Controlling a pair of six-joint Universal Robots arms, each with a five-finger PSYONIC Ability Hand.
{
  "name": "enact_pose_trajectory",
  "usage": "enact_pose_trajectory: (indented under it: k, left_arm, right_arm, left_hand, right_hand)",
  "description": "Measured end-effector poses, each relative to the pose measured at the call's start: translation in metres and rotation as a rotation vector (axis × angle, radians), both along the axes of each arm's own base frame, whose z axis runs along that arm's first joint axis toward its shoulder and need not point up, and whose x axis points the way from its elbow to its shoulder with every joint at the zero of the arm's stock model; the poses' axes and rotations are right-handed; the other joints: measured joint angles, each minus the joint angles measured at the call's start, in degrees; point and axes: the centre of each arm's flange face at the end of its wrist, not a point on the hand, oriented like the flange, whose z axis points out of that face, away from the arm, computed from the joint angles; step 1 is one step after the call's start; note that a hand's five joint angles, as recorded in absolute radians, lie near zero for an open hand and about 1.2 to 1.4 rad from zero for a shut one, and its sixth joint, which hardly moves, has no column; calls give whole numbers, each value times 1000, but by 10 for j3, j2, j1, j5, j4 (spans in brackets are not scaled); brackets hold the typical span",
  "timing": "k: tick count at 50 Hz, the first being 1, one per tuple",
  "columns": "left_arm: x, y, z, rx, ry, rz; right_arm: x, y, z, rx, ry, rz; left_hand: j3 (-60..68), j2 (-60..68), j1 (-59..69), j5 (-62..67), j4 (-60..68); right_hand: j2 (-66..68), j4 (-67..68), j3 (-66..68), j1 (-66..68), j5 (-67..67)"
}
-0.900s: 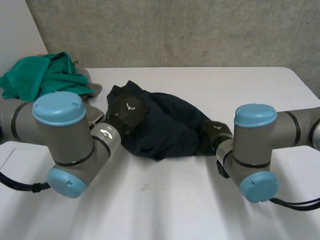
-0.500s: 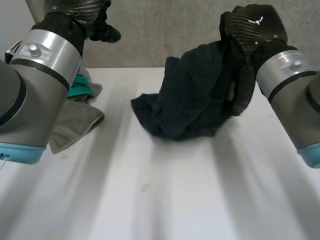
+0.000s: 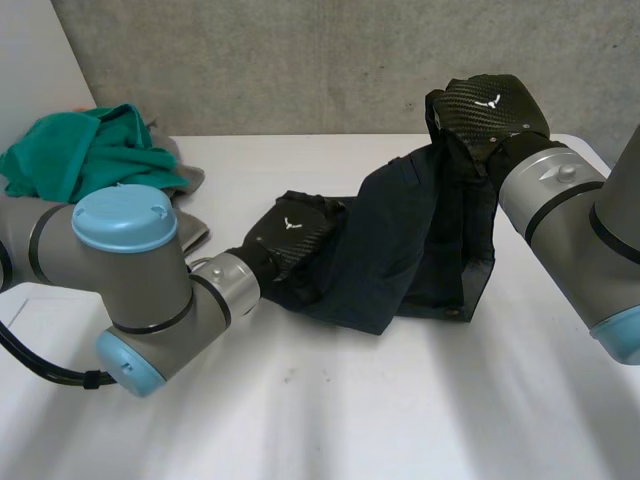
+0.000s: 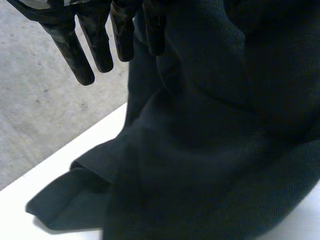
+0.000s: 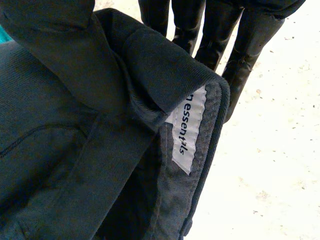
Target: Fold the laundry.
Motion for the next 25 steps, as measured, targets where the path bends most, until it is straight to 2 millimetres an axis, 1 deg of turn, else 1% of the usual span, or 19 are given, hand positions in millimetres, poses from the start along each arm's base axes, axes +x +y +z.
enact_pose_trajectory:
  k: [4,6,11,13,15,16,20,25]
  left_arm:
    - [2,-2,-2,6,-5,10]
    - [5,-5,-3,4,-12,46]
    - [21,-16,0,6,-37,174]
    - [37,-22,6,11,-56,269]
    - [44,-23,9,16,-65,307]
    - [51,-22,12,22,-73,341]
    - [65,-14,13,52,-101,381]
    - [67,-2,4,98,-124,360]
  right_arm:
    - [-1,0,0,-1,2,-5]
    - [-2,0,0,-2,3,-8]
    - [-3,-1,-1,1,6,-12]
    - [-3,-1,-2,5,8,-14]
    - [-3,-1,-3,6,8,-14]
    - [-3,-1,-3,7,9,-14]
    - [-3,0,-3,7,9,-13]
    - [-1,1,-1,1,7,-7]
  left_hand:
    - [2,5,7,6,4]
    - [2,11,15,13,10]
    - [2,13,15,17,13]
    - [2,12,15,17,13]
    - [2,12,15,17,13]
    - [2,12,15,16,13]
    - [2,12,15,16,13]
    - [2,12,15,17,13]
  right_hand:
    - [0,0,0,0,0]
    - [0,0,0,0,0]
    - [0,0,0,0,0]
    - [0,0,0,0,0]
    - [0,0,0,1,0]
    - [0,0,0,0,0]
    - [0,0,0,0,3]
    - [0,0,0,0,3]
